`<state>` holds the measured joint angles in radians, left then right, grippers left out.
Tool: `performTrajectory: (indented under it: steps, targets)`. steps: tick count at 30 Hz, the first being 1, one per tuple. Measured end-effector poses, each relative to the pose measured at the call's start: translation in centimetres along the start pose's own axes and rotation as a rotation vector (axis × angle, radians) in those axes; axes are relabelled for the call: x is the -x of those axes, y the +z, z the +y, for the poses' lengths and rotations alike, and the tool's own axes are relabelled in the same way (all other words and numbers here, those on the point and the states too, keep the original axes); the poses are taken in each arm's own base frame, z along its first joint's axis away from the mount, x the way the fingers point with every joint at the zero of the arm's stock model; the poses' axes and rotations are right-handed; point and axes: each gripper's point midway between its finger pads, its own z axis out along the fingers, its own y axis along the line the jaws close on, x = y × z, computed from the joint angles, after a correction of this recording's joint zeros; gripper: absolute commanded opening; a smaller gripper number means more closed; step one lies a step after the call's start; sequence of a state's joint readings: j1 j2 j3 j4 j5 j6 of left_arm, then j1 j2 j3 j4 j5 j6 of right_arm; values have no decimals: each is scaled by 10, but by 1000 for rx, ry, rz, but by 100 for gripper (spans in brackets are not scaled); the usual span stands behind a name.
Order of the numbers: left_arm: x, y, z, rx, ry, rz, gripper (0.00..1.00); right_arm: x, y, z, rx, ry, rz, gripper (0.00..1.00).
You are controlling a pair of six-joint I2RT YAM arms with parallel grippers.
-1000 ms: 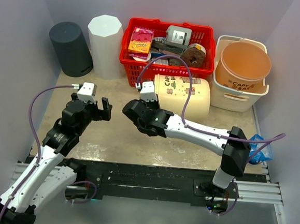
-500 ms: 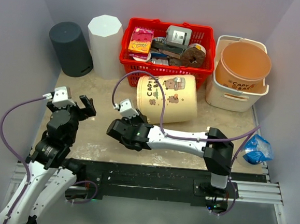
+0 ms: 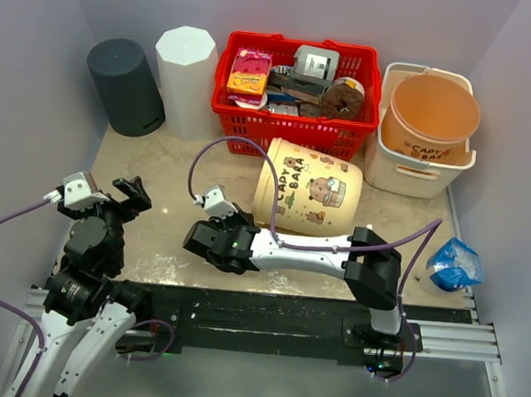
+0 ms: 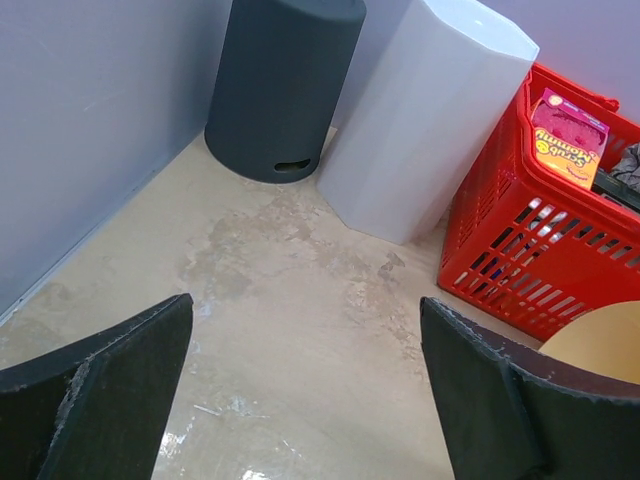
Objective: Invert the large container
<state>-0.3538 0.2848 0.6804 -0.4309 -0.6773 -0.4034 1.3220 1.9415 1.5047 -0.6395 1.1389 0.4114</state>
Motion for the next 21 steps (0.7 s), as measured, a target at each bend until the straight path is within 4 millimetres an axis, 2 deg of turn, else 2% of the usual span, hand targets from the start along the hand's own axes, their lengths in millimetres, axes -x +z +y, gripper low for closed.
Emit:
performTrajectory:
  steps: [1, 2, 5, 6, 9, 12, 15, 18, 21]
  targets:
    - [-1, 0, 0, 0, 2, 2, 100, 0, 0, 0, 0, 20, 0, 9]
    - [-2, 0, 0, 1, 3, 3, 100, 1, -1, 0, 0, 37, -1, 19]
    - [-3, 1, 0, 0, 5, 6, 99, 8, -6, -7, 1, 127, -9, 33]
    - [-3, 1, 0, -1, 4, 6, 100, 12, -9, -12, 3, 164, -14, 46]
    - [-3, 1, -2, -9, 4, 7, 99, 32, -22, -32, 18, 308, -46, 72]
    - [-4, 1, -2, -14, 5, 10, 100, 52, -36, -57, 25, 463, -83, 77]
    - [-4, 1, -4, -21, 4, 12, 100, 62, -42, -70, 26, 562, -100, 77]
    - [-5, 1, -6, -31, 4, 15, 100, 64, -36, -67, 16, 602, -91, 75]
    - [-5, 1, -7, -40, 3, 16, 100, 63, -22, -56, -13, 619, -60, 71]
